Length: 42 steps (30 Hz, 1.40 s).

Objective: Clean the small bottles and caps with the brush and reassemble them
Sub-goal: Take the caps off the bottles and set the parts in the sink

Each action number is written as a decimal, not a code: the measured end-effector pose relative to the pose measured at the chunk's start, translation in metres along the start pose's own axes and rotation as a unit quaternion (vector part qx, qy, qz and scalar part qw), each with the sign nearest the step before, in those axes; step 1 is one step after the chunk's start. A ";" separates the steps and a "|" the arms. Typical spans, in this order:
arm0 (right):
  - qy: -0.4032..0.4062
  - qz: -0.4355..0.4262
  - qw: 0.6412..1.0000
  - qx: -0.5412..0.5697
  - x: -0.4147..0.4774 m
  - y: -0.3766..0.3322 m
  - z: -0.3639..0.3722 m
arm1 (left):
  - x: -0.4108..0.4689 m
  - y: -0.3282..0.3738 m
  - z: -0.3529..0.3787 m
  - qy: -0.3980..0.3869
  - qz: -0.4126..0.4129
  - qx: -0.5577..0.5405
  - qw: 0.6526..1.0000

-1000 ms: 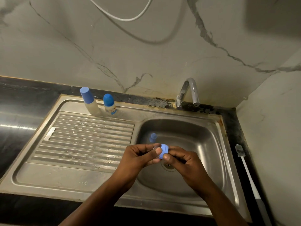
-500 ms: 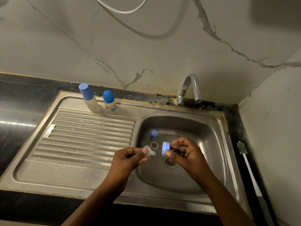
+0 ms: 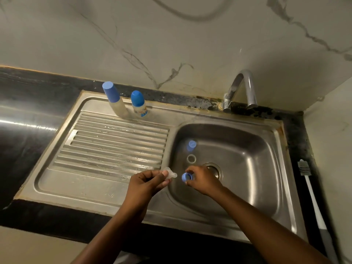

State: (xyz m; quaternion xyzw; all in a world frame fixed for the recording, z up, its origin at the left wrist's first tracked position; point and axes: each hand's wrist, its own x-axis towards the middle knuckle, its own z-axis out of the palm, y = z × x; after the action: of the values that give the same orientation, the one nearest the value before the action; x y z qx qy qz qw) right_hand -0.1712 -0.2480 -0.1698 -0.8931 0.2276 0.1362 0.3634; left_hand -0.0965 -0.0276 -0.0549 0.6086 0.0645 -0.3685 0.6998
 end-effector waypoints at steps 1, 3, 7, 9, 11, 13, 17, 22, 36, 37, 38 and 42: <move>-0.002 -0.001 0.999 -0.034 0.008 0.002 0.006 | 0.000 -0.001 -0.001 0.004 -0.001 -0.001 1.000; -0.004 0.016 0.996 -0.091 0.022 0.008 0.017 | 0.000 -0.003 -0.003 0.007 -0.001 -0.002 1.000; -0.006 0.038 0.993 -0.110 0.038 0.020 0.035 | -0.002 -0.004 -0.006 0.019 -0.006 -0.012 1.000; -0.010 0.037 0.993 -0.115 0.041 0.023 0.042 | -0.004 -0.005 -0.008 0.022 -0.005 -0.011 1.000; -0.014 0.041 0.993 -0.112 0.043 0.025 0.047 | -0.005 -0.006 -0.010 0.025 -0.006 -0.008 1.000; -0.011 0.047 0.994 -0.100 0.044 0.028 0.052 | -0.005 -0.007 -0.012 0.029 -0.008 -0.006 1.000; -0.011 0.043 0.996 -0.077 0.046 0.034 0.058 | -0.004 -0.009 -0.014 0.030 -0.016 0.004 0.999; -0.012 0.041 0.996 -0.076 0.040 0.035 0.052 | 0.000 -0.009 -0.012 0.018 -0.020 0.002 1.000; -0.046 -0.002 0.924 0.379 -0.073 -0.059 -0.054 | 0.010 -0.023 0.011 -0.029 -0.023 0.028 0.999; -0.044 -0.012 0.929 0.366 -0.077 -0.059 -0.055 | 0.009 -0.022 0.013 -0.036 -0.023 0.028 0.999; -0.041 -0.017 0.936 0.350 -0.079 -0.059 -0.054 | 0.009 -0.023 0.015 -0.043 -0.022 0.030 0.998; -0.012 -0.025 0.944 0.329 -0.081 -0.058 -0.054 | 0.008 -0.023 0.018 -0.052 -0.025 0.036 0.998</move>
State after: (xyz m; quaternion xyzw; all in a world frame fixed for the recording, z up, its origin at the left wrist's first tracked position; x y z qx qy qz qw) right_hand -0.2079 -0.2252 -0.0649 -0.7280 0.2326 0.0548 0.6426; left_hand -0.1111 -0.0468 -0.0728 0.6121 0.0302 -0.4190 0.6700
